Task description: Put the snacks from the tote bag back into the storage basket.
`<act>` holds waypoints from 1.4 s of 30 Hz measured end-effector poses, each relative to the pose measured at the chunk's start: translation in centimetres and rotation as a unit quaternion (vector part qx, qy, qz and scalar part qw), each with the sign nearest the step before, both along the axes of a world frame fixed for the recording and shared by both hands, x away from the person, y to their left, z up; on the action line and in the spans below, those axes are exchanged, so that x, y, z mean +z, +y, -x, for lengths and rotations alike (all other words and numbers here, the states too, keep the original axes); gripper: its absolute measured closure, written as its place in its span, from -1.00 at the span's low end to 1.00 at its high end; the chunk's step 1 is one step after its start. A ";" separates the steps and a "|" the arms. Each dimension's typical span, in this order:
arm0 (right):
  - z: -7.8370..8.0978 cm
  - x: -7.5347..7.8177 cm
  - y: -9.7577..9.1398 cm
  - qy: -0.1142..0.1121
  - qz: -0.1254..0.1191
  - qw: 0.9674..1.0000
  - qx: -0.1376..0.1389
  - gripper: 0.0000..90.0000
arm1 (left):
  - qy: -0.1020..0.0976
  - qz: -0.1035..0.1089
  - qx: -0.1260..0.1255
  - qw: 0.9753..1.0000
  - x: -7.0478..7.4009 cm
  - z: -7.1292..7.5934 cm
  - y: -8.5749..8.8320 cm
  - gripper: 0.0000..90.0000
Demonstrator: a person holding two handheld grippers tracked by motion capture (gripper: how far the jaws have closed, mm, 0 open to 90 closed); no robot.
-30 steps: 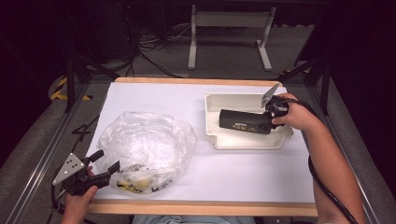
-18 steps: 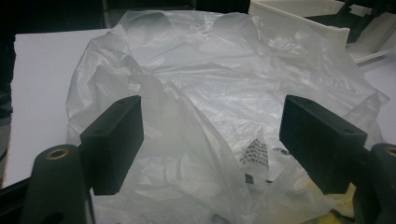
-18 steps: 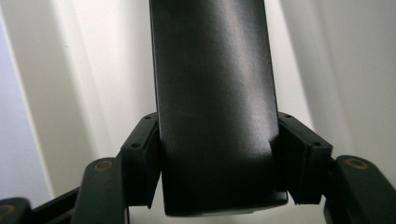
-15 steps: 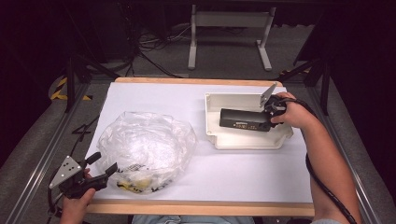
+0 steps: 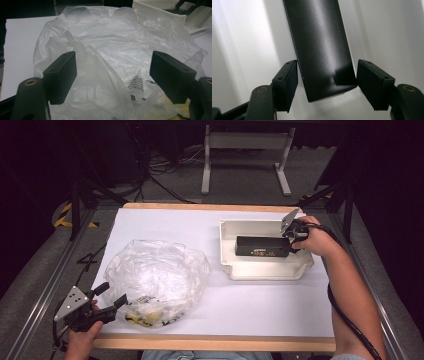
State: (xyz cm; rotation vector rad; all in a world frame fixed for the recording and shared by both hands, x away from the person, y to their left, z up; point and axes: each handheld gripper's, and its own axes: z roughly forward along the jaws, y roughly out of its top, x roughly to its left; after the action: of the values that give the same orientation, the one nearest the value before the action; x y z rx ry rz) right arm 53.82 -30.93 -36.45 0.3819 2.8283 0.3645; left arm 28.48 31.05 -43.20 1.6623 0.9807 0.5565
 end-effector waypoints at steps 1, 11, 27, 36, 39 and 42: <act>0.0 0.0 -0.1 0.000 -0.002 1.000 -0.001 -0.23 | 0.000 0.001 0.000 1.000 0.0 0.0 0.0 -0.49; 0.5 1.0 -0.3 -0.022 -0.031 0.999 -0.002 -0.28 | 0.002 -0.003 -0.002 1.000 0.1 0.0 0.0 -0.49; 4.3 4.9 -0.3 -0.052 -0.158 0.983 -0.081 -0.56 | -0.001 0.000 -0.008 1.000 0.1 -0.4 -0.3 -0.49; 8.8 7.1 -0.5 -0.071 -0.241 0.959 -0.129 -0.64 | -0.001 0.001 -0.011 1.000 0.1 -0.7 -0.5 -0.49; 9.9 7.4 -0.6 -0.074 -0.250 0.955 -0.143 -0.64 | 0.000 0.001 -0.011 1.000 0.1 -0.7 -0.6 -0.49; 11.2 7.5 -0.9 -0.079 -0.280 0.944 -0.156 -0.65 | 0.001 0.001 -0.013 1.000 0.1 -0.8 -0.6 -0.49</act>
State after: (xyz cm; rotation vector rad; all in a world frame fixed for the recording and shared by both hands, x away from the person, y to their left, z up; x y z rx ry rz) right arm 42.61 -31.80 -28.90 0.8552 2.4074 1.0737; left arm 29.27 30.42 -43.08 1.6711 0.9600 0.5367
